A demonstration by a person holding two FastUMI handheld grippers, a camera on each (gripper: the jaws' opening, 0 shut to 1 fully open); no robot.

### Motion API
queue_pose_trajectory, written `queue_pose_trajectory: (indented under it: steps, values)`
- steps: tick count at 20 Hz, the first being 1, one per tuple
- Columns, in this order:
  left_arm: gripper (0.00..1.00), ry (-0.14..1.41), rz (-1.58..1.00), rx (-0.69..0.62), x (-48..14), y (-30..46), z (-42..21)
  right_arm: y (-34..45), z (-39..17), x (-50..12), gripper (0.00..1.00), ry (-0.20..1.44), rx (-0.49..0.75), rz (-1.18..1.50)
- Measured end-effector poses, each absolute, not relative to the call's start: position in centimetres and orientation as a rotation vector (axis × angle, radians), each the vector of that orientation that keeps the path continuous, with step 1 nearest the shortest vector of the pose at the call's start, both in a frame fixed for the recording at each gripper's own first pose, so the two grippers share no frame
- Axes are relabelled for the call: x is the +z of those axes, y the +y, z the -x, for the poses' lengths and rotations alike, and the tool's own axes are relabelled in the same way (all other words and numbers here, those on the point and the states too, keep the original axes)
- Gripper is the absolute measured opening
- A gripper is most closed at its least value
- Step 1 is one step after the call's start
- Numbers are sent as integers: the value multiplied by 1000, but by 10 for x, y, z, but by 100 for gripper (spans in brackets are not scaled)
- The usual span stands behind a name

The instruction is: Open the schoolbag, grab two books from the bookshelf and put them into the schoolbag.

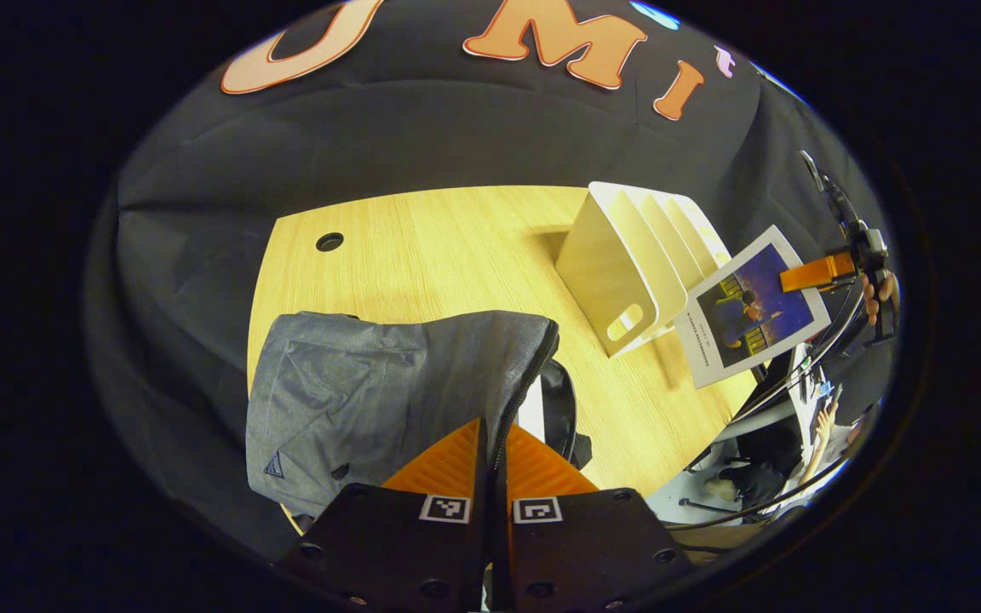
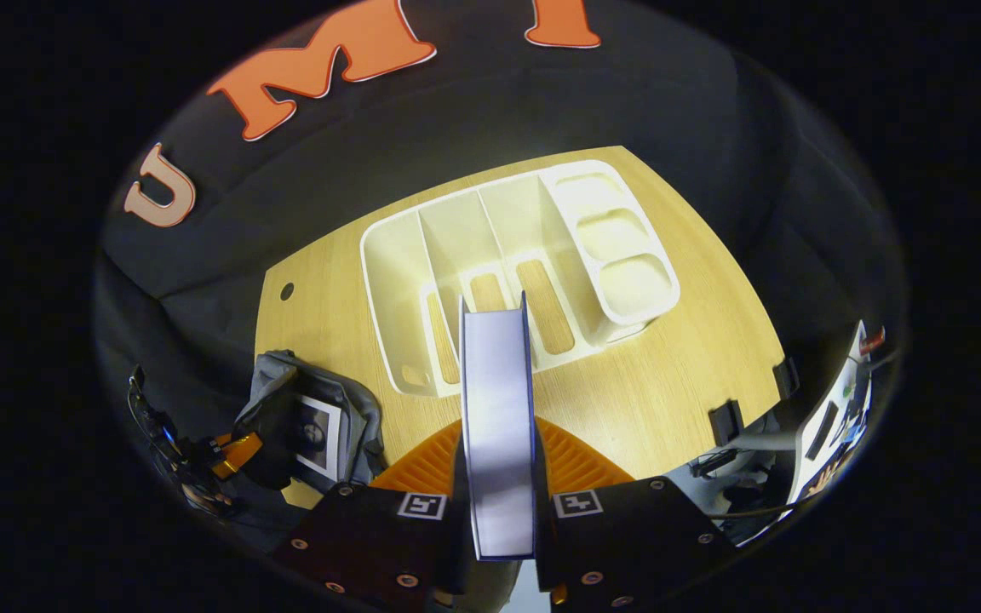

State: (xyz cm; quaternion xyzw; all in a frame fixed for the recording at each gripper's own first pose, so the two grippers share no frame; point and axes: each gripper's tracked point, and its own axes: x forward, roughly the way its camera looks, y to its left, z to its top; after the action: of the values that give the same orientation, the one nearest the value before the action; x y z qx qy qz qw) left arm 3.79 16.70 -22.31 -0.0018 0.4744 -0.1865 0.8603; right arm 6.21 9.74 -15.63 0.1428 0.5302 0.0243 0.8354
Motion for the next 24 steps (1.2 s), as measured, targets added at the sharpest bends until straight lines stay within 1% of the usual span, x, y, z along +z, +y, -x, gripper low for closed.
queue_pose_trajectory:
  steps: [7,13,24]
  values:
    - [4,991,-14,-450,-224,168,-41,121,-27,-159,31,1100,36,-480]
    - [4,973,-55,-490,-217,173,-45,152,-6,-156,31,1065,57,-574]
    - [4,931,-69,-493,-190,198,-51,217,3,-146,31,984,215,-709]
